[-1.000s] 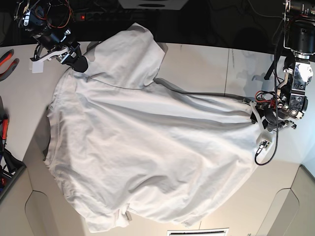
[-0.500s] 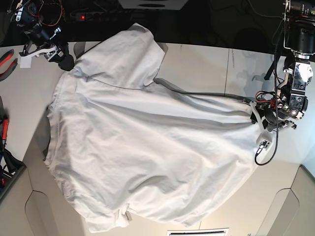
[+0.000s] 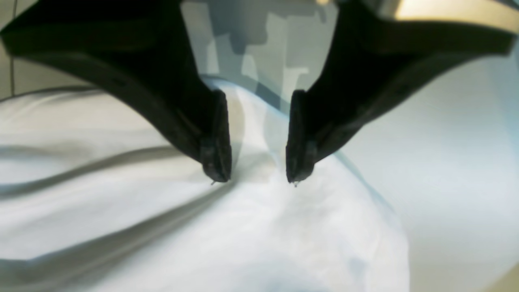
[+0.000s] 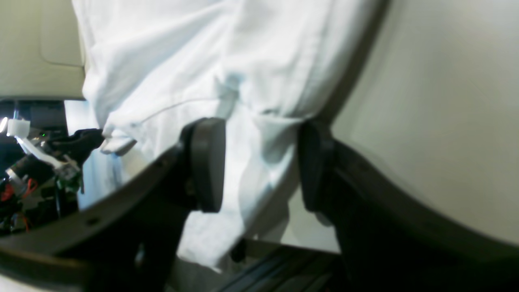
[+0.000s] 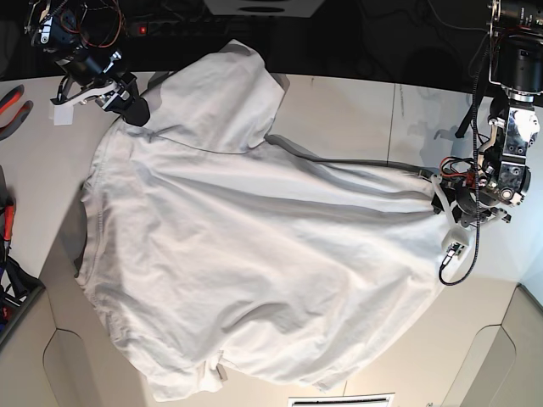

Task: Layout the t-shirt on the table in an organized manner, then fold the t-shirt properly
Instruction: 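Grasp the shirt with both grippers and lift it off the table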

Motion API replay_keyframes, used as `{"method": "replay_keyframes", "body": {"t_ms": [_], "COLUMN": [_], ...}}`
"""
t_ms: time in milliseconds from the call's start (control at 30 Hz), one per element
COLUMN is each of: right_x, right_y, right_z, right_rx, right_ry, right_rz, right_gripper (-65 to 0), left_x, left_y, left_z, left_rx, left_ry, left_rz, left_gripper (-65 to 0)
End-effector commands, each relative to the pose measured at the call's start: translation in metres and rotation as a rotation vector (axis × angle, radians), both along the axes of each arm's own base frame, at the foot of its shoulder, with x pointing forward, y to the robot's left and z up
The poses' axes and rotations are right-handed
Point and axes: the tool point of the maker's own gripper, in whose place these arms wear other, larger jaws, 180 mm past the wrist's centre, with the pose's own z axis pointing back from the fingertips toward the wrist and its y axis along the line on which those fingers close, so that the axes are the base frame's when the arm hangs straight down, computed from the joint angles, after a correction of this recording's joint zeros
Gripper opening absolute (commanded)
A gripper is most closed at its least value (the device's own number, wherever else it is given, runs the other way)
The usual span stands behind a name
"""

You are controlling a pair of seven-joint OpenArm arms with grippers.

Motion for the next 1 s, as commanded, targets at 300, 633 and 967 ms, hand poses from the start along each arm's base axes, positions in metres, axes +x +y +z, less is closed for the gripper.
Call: {"method": "replay_keyframes", "body": {"t_ms": [300,633,967], "right_x": [0.005,0.008,0.008], "right_y": [0.014,0.013,0.013], "right_z": [0.004,0.001,0.001], "right_rx": [0.011,-0.021,-0.021], "right_ry": [-0.025,-0.015,-0.016], "right_rz": [0.016,0.038,0.038], "right_gripper": [-57.0,-65.0,-65.0], "left_x": [0.013,0.029,0.041], "left_y": [0.007,0.009,0.051], "left_z": [0.016,0.04,0.114], "left_rx": [0.01,-0.038,-0.42], "left_ry": [-0.052,-0.167,-0.399], "left_rz": [-0.001,0.063,0.261], "left_gripper": [-41.4,-40.9,-40.9]}}
